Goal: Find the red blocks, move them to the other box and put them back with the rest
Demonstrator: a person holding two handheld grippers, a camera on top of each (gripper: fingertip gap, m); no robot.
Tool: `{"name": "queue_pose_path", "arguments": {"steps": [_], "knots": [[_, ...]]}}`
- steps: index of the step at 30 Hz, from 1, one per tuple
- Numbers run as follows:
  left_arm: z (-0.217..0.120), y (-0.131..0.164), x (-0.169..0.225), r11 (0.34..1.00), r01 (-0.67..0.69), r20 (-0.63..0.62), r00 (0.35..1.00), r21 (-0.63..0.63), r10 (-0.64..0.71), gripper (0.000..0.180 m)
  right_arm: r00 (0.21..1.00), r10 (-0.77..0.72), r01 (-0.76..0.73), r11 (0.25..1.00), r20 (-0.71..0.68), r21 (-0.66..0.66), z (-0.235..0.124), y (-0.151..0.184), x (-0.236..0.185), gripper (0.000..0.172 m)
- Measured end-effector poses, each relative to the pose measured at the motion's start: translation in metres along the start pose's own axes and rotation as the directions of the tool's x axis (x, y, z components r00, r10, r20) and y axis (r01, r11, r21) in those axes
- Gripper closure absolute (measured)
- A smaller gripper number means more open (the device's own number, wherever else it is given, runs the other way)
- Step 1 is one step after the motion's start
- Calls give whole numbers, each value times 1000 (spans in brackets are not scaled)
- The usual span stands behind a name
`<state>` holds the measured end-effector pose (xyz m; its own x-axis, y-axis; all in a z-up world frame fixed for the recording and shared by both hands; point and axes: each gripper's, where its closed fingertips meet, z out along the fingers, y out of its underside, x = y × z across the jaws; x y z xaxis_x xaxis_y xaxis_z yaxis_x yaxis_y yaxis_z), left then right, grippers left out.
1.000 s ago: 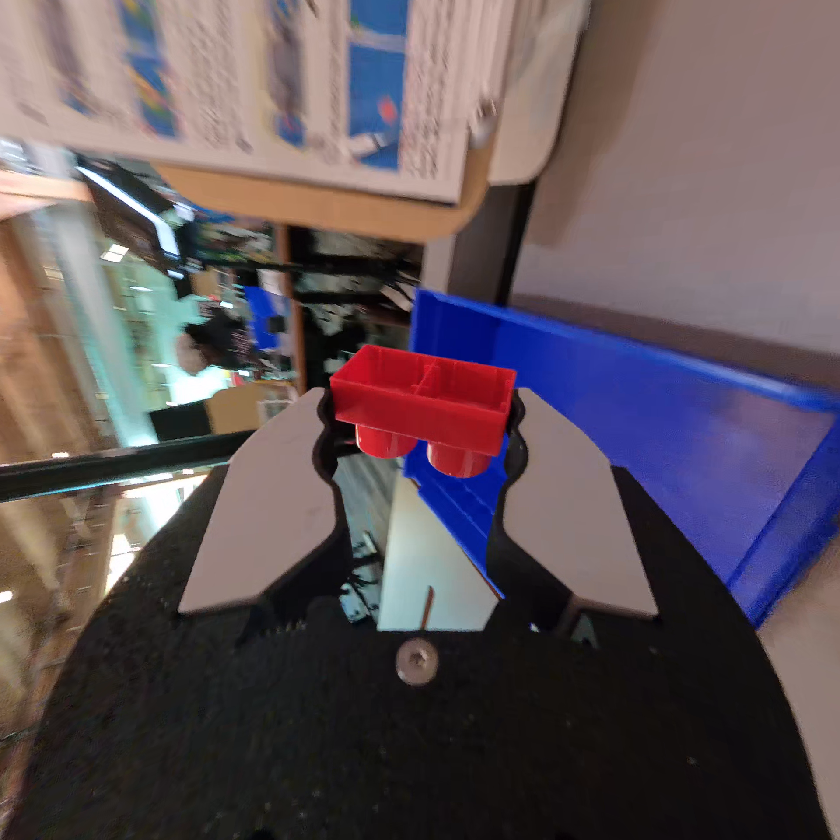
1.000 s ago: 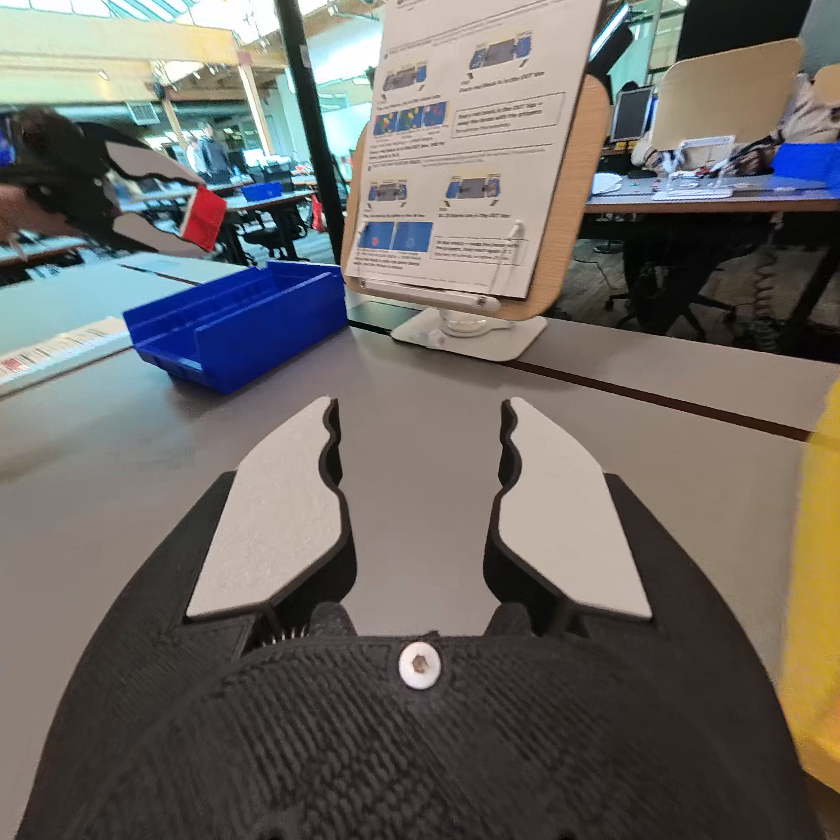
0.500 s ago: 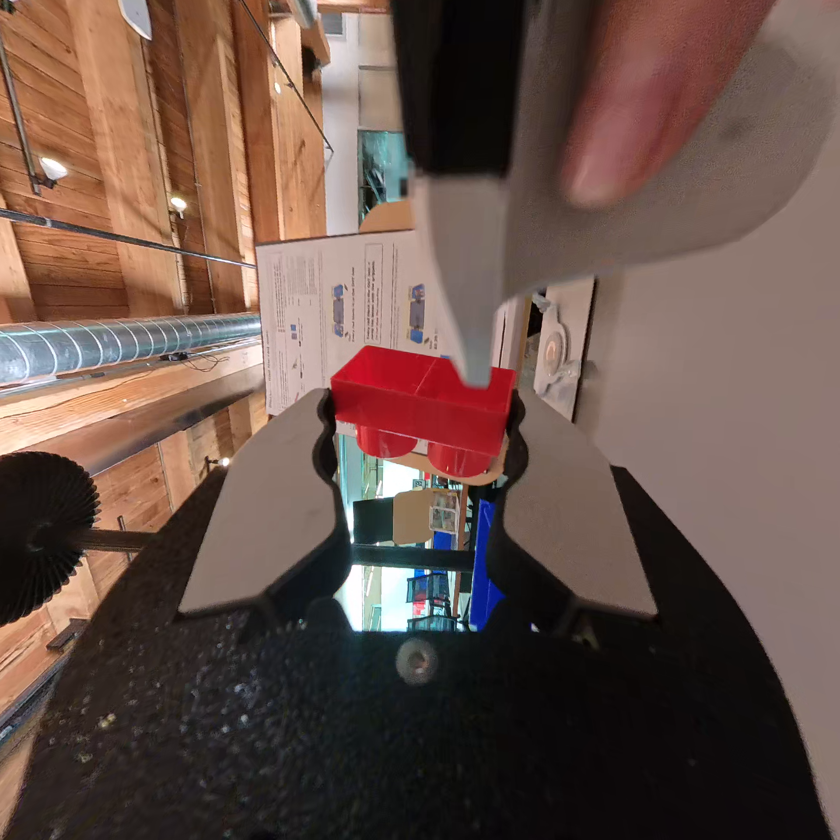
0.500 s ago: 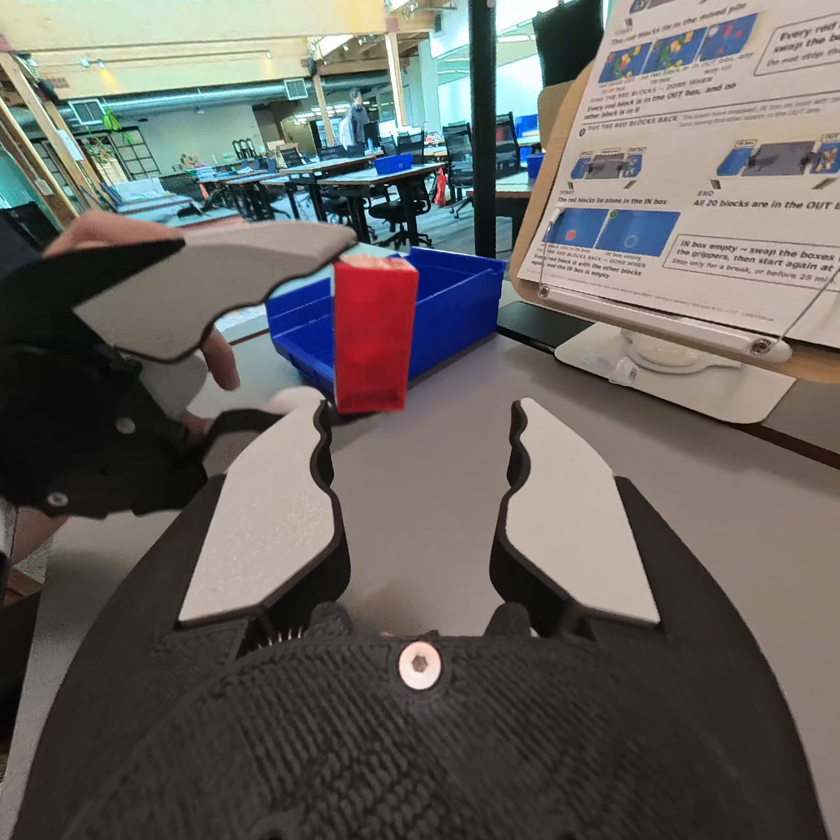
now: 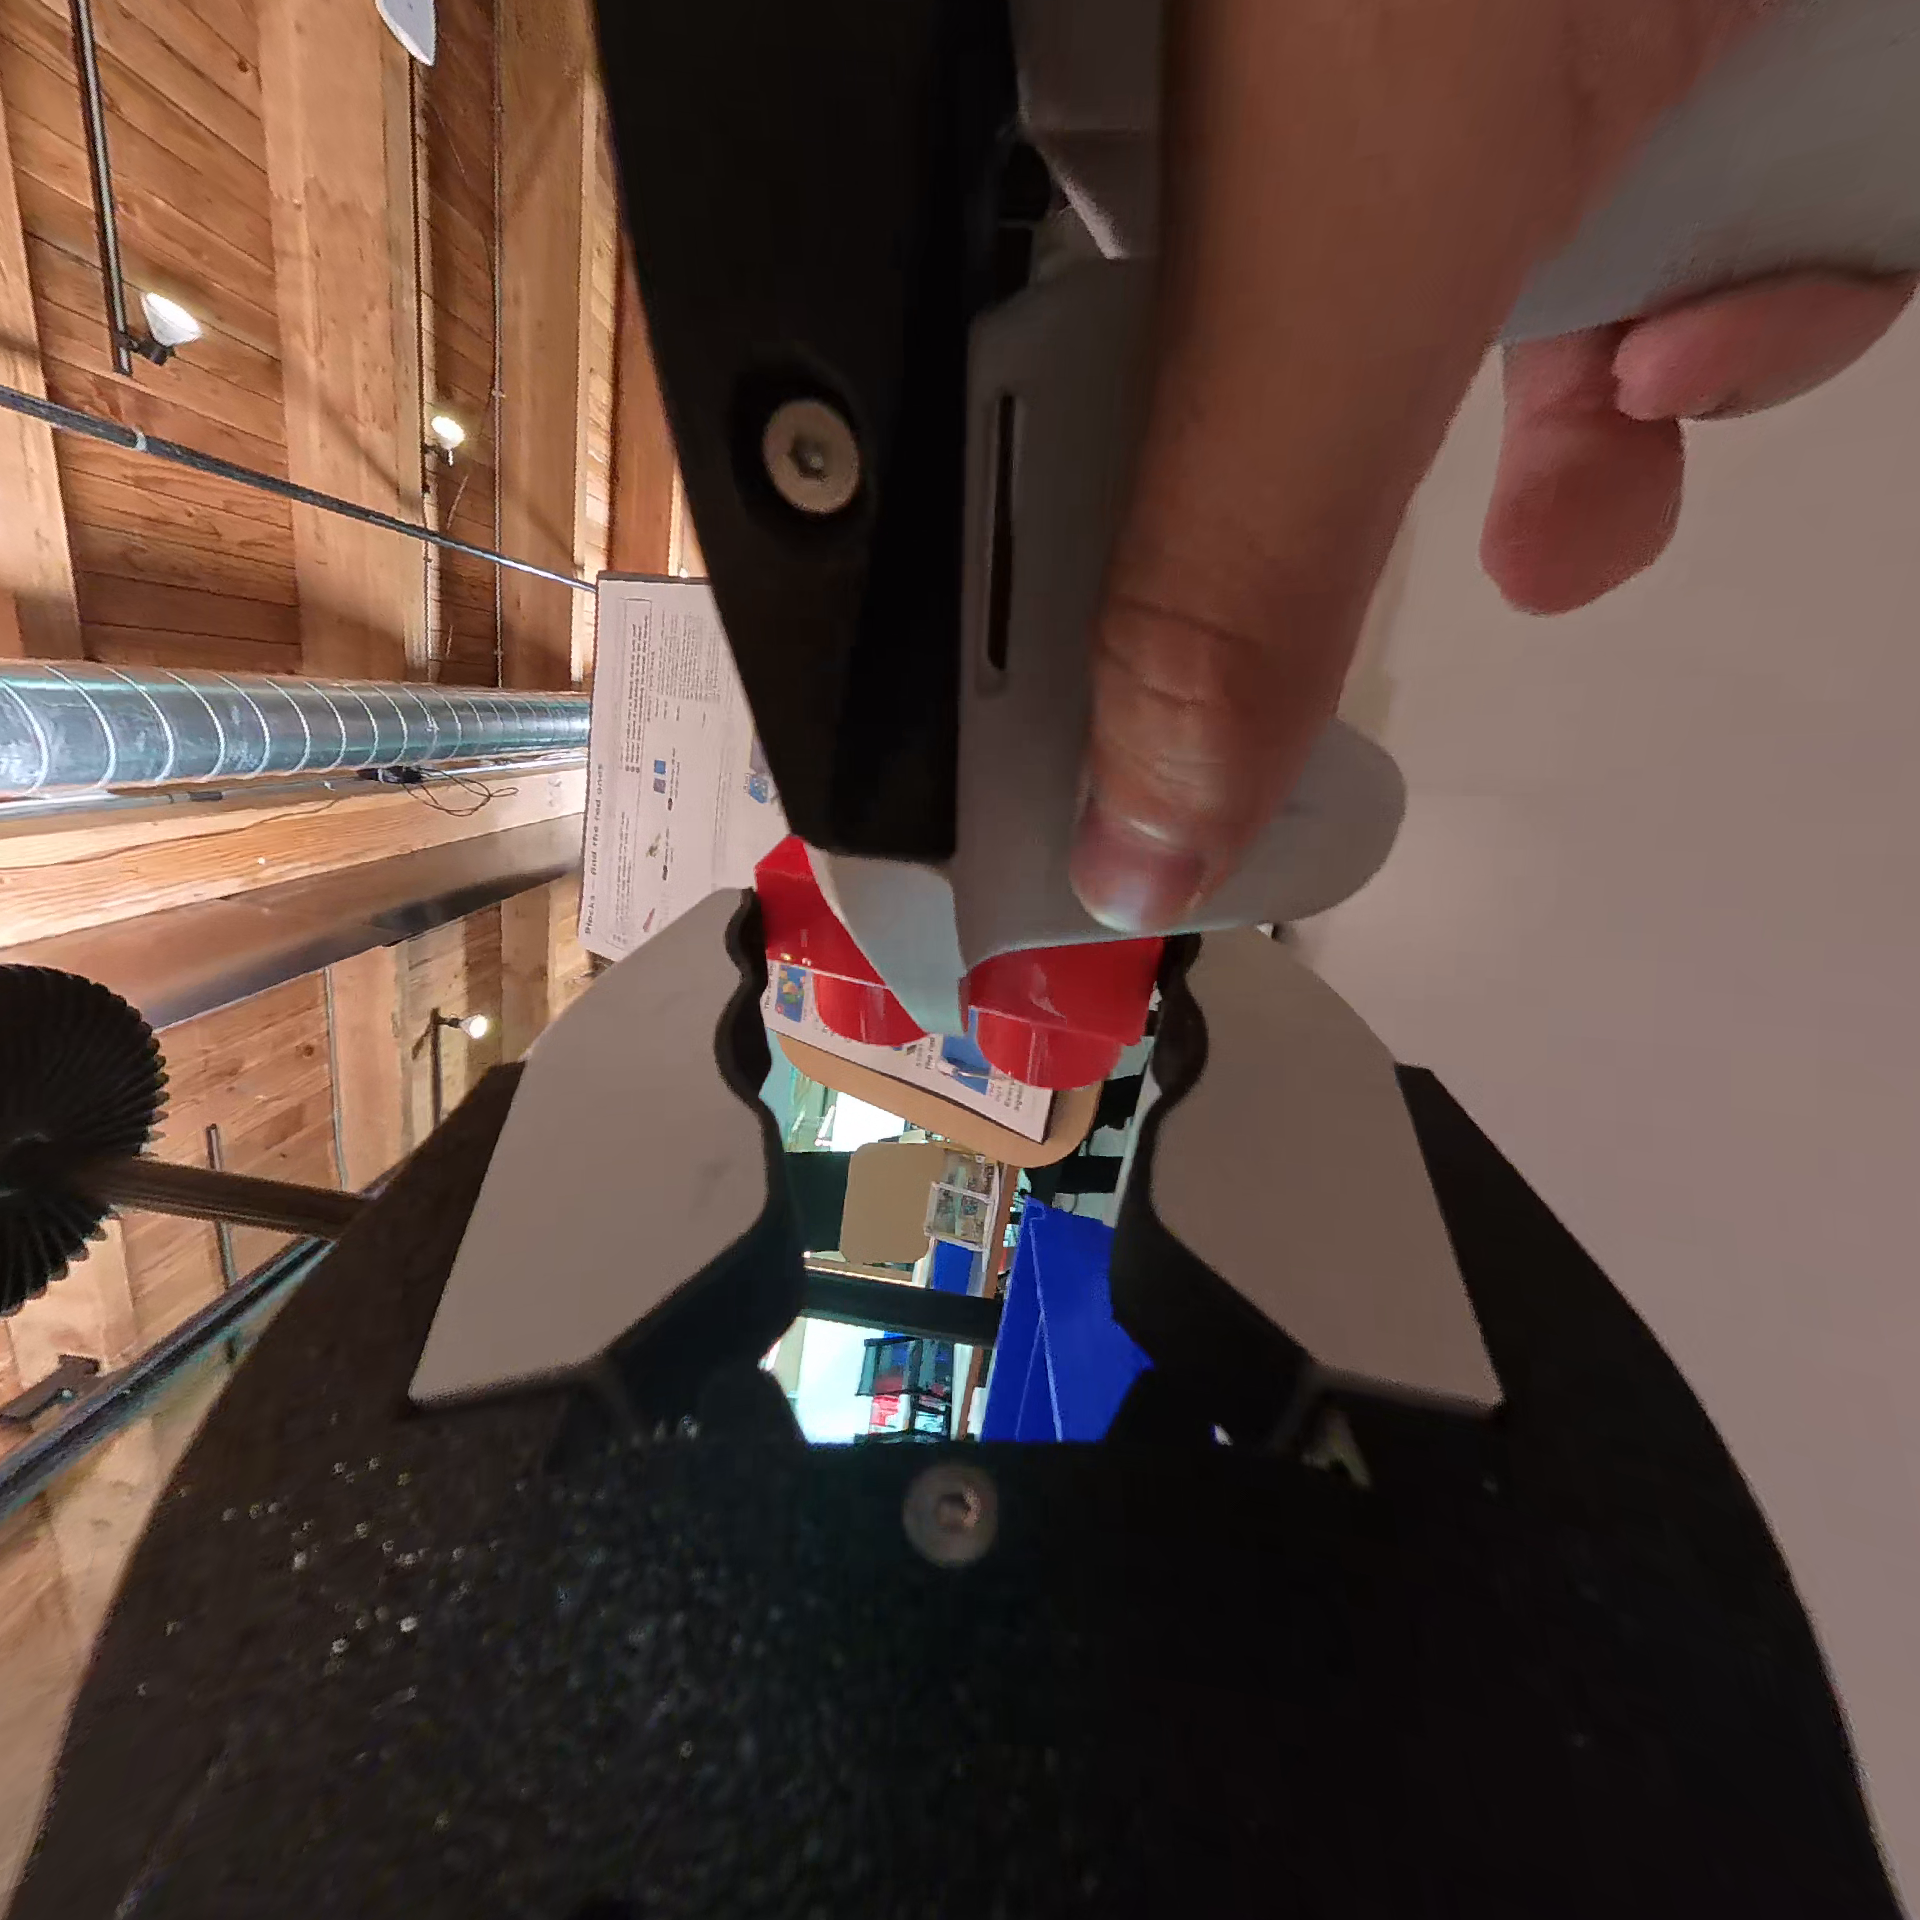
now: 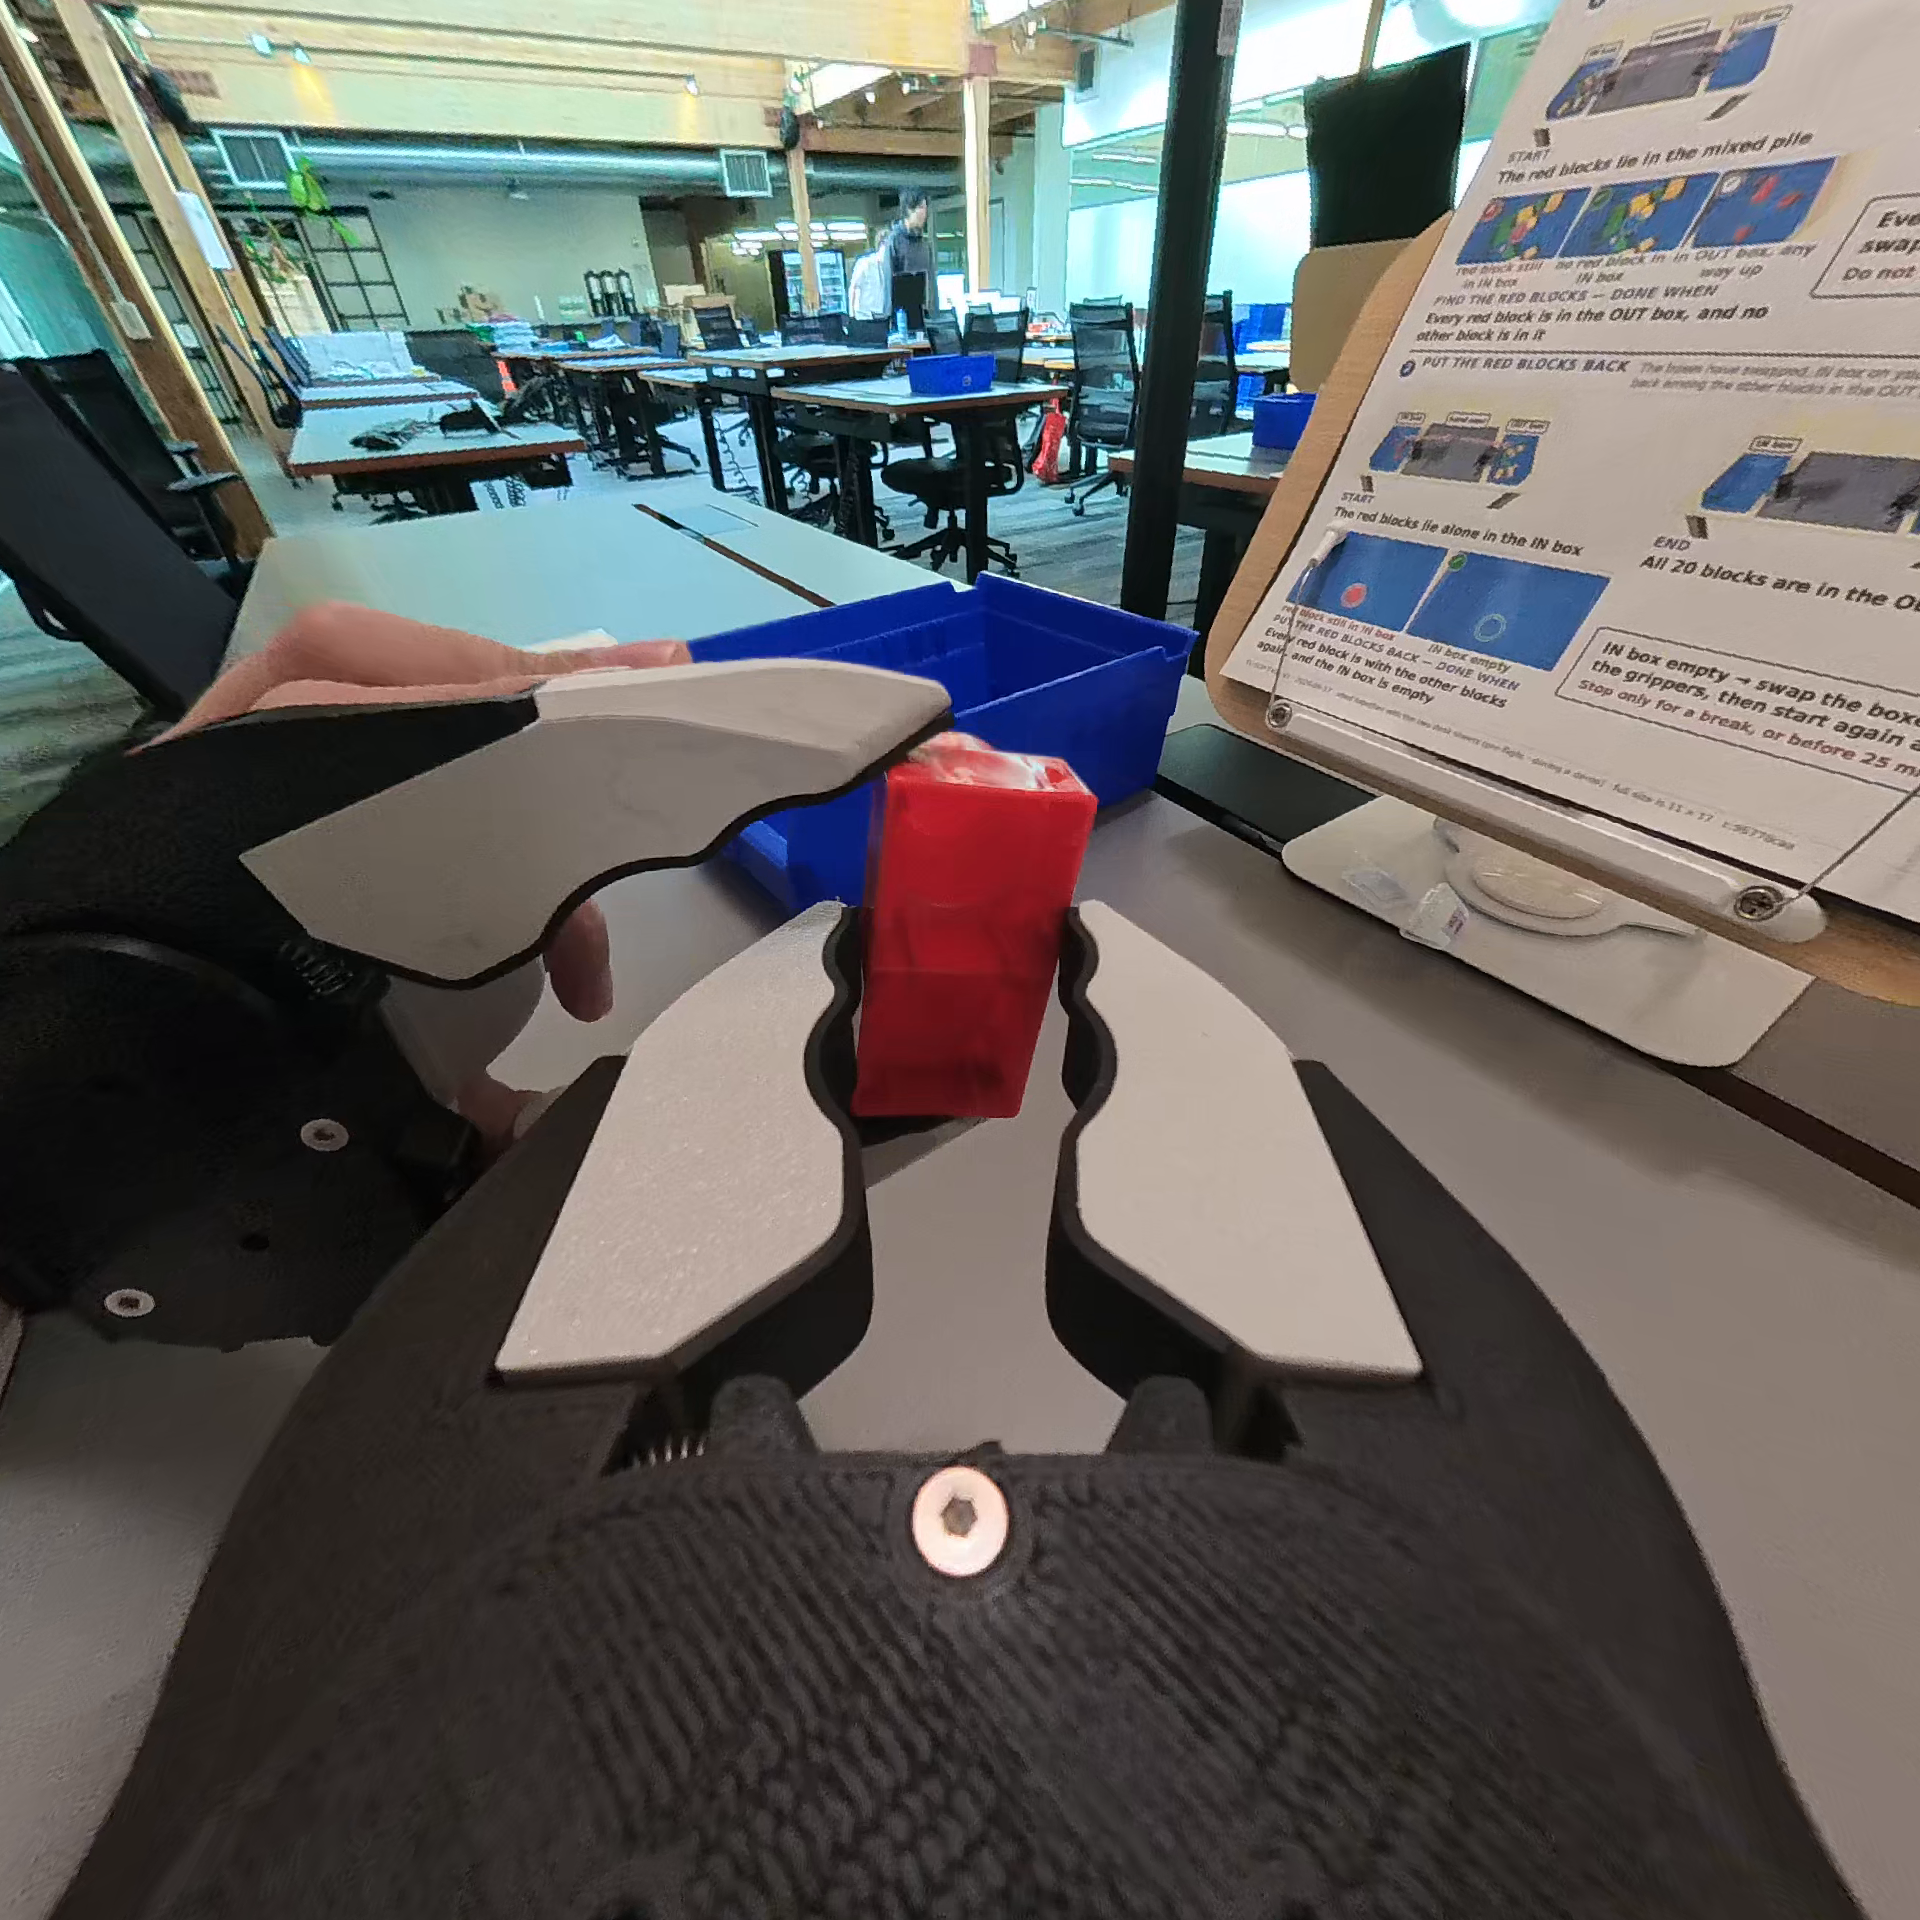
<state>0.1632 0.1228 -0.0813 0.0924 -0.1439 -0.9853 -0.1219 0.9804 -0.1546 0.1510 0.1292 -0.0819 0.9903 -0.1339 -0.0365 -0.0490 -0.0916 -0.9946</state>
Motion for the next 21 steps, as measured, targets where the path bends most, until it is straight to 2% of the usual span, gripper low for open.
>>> {"name": "queue_pose_path", "arguments": {"steps": [3, 6, 9, 11, 14, 17, 21], "knots": [[1, -1, 5, 996, 85, -27, 996, -6, -85, 109, 1000, -16, 15, 999, -14, -37, -1, 5, 4, 135], [-2, -6, 2, 972, 230, -34, 973, 41, -228, 101, 997, -20, 17, 999, -79, -41, -16, -1, 25, 135], [-3, 3, 1, 902, 431, -79, 901, 31, -428, 87, 979, -17, 12, 1000, -203, -25, -56, -19, 68, 135], [-2, 11, 7, 844, 537, -119, 839, 16, -531, 84, 946, -25, 17, 1000, -324, -25, -96, -31, 107, 135], [1, 26, 18, 793, 608, -149, 783, -18, -604, 86, 838, -70, 23, 995, -541, -93, -167, -39, 178, 135], [3, 40, 27, 777, 626, -143, 765, -60, -628, 91, 679, -139, -28, 976, -721, -214, -236, -31, 257, 135], [6, 49, 33, 773, 627, -112, 765, -95, -635, 95, 570, -196, -203, 907, -798, -368, -289, 6, 348, 135]]}}
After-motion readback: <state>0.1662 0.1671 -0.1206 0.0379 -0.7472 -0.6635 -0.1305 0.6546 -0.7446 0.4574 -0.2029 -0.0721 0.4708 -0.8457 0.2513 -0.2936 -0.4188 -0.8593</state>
